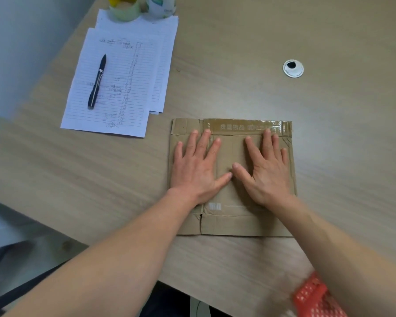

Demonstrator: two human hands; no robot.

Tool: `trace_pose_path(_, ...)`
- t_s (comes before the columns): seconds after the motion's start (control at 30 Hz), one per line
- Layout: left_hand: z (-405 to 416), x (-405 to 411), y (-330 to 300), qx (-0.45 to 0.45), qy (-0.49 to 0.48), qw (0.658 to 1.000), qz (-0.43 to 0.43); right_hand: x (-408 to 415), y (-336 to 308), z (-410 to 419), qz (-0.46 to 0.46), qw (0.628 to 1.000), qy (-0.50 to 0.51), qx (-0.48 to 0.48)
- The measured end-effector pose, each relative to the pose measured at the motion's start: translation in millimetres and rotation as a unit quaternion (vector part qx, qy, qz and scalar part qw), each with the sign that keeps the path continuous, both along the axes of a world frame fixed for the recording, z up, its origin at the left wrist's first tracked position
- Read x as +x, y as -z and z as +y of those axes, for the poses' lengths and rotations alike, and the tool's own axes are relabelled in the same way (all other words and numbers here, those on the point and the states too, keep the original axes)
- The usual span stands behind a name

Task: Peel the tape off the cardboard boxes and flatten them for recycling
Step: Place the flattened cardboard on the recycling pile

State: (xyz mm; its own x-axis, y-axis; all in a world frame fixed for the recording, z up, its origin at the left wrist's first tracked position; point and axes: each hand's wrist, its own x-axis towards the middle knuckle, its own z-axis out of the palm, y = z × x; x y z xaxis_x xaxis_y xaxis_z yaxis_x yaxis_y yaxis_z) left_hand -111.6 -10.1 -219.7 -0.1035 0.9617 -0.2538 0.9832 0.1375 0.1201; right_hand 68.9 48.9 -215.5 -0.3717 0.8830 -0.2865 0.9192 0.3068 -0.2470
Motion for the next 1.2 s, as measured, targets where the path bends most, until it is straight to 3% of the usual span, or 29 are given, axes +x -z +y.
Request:
trace_pose_path(0.2, -5.0, 2.9, -0.5, 0.016, -0.015, 1.0, -0.003, 24.4, 4.0, -39.2, -0.061, 0.998, -0.013, 0.014)
trace_pose_path(0.43, -60.5, 31.0, 8.6, 0.02, -0.075, 0.997, 0.012, 25.3, 10.5, -38.7, -0.04, 0.998, -0.011, 0.048)
trace_pose_path(0.57, -76.0, 38.6, 6.9, -0.025, -0.108, 0.994, 0.016, 25.5, 10.0, -37.5, -0.035, 0.998, -0.018, 0.05)
trace_pose_path(0.67, -72.1, 38.0, -3.6, -0.047, -0.1, 0.994, -0.006, 29.0, 10.3, -36.4, 0.017, 0.999, -0.017, 0.048)
trace_pose_path(0.73, -73.3, 36.4, -12.0, -0.058, -0.124, 0.989, -0.053, 36.1, 8.2, -37.1, 0.1, 0.994, 0.013, 0.044)
trace_pose_path(0.8, -77.4, 31.7, -20.2, -0.041, -0.208, 0.969, -0.125, 43.7, 2.3, -37.5, 0.18, 0.979, 0.076, 0.049)
trace_pose_path(0.9, -82.6, 25.6, -31.3, 0.012, -0.336, 0.916, -0.22, 49.9, -13.8, -37.7, 0.185, 0.965, 0.183, 0.024)
trace_pose_path(1.03, -92.7, 24.5, -48.1, 0.055, -0.43, 0.848, -0.306, 49.2, -37.9, -35.3, 0.233, 0.923, 0.301, -0.053)
trace_pose_path(1.1, -104.6, 22.9, -55.9, 0.054, -0.465, 0.819, -0.332, 49.4, -47.5, -36.9, 0.228, 0.914, 0.326, -0.081)
trace_pose_path(1.2, -133.6, 17.2, -66.6, 0.037, -0.488, 0.808, -0.328, 42.3, -62.9, -50.7, 0.211, 0.921, 0.307, -0.111)
